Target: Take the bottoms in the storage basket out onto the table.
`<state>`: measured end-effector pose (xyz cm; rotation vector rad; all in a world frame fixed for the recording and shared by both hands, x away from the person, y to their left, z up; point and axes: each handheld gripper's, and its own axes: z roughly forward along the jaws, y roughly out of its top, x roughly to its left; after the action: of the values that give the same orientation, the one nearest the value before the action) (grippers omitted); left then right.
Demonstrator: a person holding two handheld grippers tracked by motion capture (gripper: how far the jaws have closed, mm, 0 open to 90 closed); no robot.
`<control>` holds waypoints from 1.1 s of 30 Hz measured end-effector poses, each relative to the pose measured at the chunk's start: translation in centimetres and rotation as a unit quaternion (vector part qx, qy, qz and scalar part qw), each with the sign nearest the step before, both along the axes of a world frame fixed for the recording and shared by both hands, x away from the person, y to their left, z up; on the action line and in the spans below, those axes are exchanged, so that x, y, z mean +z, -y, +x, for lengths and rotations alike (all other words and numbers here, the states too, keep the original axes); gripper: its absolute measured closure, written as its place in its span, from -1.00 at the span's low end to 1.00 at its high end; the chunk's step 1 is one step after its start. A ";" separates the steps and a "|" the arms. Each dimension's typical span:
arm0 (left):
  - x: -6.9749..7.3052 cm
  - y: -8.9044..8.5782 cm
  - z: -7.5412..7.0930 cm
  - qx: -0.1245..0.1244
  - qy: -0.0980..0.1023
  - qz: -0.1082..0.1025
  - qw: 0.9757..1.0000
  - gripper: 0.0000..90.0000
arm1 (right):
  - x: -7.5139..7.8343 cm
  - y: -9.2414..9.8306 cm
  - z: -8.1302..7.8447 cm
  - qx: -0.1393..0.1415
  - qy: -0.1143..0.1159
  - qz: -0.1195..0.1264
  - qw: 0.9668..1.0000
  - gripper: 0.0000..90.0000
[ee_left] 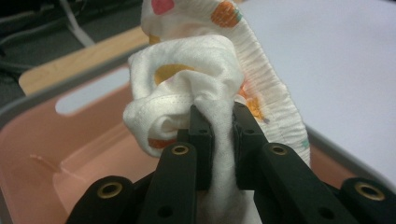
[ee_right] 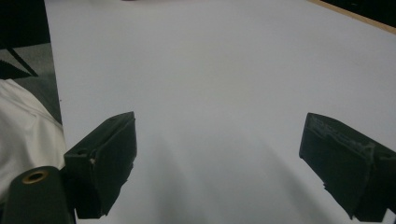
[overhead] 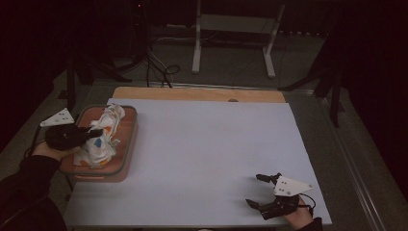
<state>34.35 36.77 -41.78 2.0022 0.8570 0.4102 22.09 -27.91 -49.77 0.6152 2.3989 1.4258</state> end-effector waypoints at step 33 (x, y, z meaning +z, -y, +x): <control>4.5 0.1 -1.1 -0.040 0.072 -0.111 0.990 0.83 | 0.0 -0.1 0.0 0.004 0.001 0.001 1.000 -0.75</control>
<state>33.25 36.71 -37.31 1.7723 0.6991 0.3914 22.10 -27.83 -49.77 0.6046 2.4004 1.4323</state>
